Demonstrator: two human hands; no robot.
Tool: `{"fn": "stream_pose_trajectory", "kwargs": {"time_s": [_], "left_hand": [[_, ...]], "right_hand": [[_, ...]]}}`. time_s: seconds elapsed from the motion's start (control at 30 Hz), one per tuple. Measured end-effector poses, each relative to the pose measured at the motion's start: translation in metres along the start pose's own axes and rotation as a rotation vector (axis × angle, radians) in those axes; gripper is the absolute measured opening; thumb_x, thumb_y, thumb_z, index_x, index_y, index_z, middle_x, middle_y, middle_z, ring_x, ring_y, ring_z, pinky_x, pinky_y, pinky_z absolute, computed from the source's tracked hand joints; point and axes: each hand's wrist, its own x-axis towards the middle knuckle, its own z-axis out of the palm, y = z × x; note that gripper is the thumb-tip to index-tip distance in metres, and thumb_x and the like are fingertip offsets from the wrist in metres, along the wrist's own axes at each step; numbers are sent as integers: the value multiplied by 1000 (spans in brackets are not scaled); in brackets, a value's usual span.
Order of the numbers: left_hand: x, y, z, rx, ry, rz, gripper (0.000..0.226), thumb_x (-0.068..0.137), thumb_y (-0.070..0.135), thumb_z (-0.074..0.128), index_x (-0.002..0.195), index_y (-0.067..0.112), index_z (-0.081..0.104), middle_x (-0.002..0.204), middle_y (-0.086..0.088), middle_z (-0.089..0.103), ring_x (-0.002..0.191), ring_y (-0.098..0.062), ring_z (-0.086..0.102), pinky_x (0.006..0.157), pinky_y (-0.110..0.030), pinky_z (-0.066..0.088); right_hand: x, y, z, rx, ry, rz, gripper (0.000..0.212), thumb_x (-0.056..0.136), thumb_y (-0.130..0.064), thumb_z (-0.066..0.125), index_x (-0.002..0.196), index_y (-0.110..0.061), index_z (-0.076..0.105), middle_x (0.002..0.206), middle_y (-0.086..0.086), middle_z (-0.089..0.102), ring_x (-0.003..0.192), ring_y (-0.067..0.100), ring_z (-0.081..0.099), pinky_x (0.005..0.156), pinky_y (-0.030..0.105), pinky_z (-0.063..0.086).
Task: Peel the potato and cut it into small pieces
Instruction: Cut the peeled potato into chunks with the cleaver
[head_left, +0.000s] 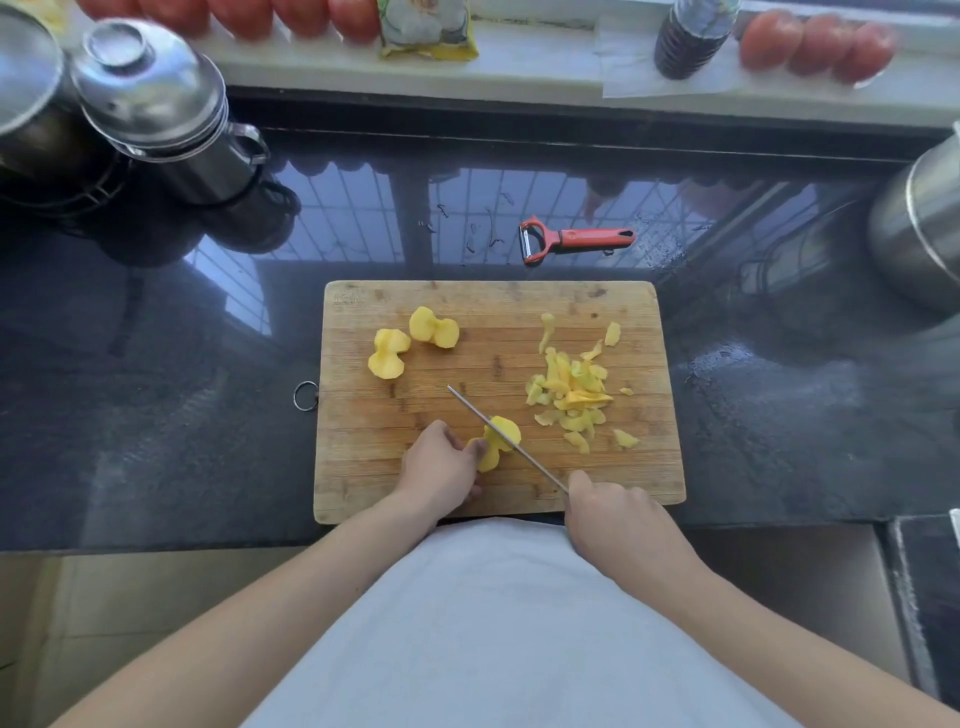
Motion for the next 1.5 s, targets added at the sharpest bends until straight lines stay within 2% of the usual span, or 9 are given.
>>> {"fn": "stream_pose_trajectory", "kwargs": {"time_s": [0.27, 0.53, 0.87, 0.93, 1.0, 1.03, 1.1, 1.2, 1.5], "left_hand": [[0, 0, 1, -2, 7, 6, 31, 100, 36, 65, 90, 15, 45, 96, -17, 74, 64, -26, 76, 70, -45, 66], [-2, 4, -1, -33, -1, -25, 29, 101, 34, 65, 93, 13, 46, 91, -17, 75, 73, -32, 78, 68, -42, 67], [-2, 1, 0, -51, 9, -26, 29, 100, 34, 66, 93, 13, 47, 91, -16, 76, 70, -29, 77, 71, -43, 67], [-1, 0, -1, -55, 9, -23, 29, 99, 35, 66, 95, 13, 48, 94, -17, 74, 67, -28, 76, 68, -42, 67], [0, 0, -1, -45, -4, -15, 27, 97, 37, 66, 103, 14, 53, 96, -15, 74, 67, -27, 77, 67, -42, 67], [0, 0, -1, -35, -14, -4, 28, 95, 40, 65, 107, 16, 56, 97, -14, 74, 66, -26, 77, 67, -43, 67], [2, 0, -2, -17, -30, 19, 28, 93, 42, 63, 111, 21, 59, 97, -12, 74, 65, -25, 77, 65, -43, 67], [3, 0, -2, -6, -43, 26, 27, 92, 43, 62, 111, 23, 60, 98, -11, 74, 65, -25, 77, 64, -44, 67], [-1, 0, 1, 25, -16, 35, 19, 94, 38, 63, 111, 31, 57, 106, -4, 70, 79, -30, 76, 71, -45, 66]], "right_hand": [[5, -2, 0, 103, 8, 38, 12, 101, -10, 35, 91, -16, 35, 77, 3, 49, 71, 32, 46, 62, 37, 35], [7, -6, 2, 89, 44, 6, 13, 100, -7, 35, 90, -16, 34, 64, -2, 36, 69, 32, 46, 60, 37, 34], [2, -5, 2, 62, 102, -14, 12, 103, -13, 33, 92, -18, 34, 68, -3, 40, 66, 33, 45, 57, 36, 31], [0, -7, -1, 39, 124, -42, 12, 98, -13, 44, 91, -18, 38, 69, -2, 47, 59, 32, 47, 50, 34, 29], [-1, -9, -2, 6, 139, -95, 30, 76, -8, 72, 77, -17, 44, 53, -1, 48, 37, 29, 47, 38, 25, 9], [0, -8, -2, -15, 169, -93, 40, 65, -5, 79, 70, -18, 42, 47, -1, 47, 31, 27, 46, 41, 22, -1], [1, -10, -1, -34, 166, -112, 37, 76, -7, 72, 77, -17, 37, 58, 2, 58, 43, 29, 58, 41, 25, 5], [1, -11, -2, -28, 86, -86, 10, 99, -8, 35, 94, -16, 34, 94, 5, 66, 84, 32, 69, 56, 33, 34], [19, -12, 3, 49, 66, -65, 10, 99, -9, 34, 94, -17, 35, 94, 5, 65, 84, 34, 65, 61, 35, 36]]}}
